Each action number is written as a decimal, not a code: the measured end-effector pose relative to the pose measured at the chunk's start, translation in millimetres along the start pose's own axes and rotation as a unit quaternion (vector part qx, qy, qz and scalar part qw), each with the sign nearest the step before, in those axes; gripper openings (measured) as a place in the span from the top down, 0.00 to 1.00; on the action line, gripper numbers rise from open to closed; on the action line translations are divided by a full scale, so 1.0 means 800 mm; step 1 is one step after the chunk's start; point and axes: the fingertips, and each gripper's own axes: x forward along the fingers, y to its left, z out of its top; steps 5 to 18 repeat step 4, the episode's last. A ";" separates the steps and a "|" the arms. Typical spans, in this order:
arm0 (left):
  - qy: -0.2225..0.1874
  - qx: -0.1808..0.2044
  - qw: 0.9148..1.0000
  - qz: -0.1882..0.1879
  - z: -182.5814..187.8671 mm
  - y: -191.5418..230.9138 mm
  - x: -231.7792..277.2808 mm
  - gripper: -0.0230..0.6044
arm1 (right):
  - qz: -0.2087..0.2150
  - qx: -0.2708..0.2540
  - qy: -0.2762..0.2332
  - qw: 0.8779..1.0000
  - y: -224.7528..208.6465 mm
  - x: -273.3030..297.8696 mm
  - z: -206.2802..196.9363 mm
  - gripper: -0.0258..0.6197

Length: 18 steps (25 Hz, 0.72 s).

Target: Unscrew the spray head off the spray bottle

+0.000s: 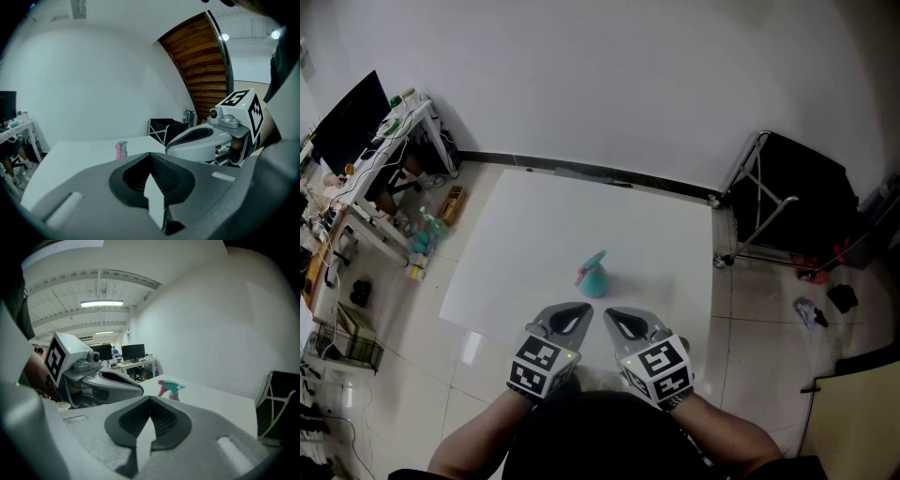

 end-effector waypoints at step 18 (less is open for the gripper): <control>0.000 0.000 1.000 0.000 -0.001 -0.002 -0.003 0.94 | 0.000 -0.001 0.001 1.000 0.003 -0.001 0.000 0.97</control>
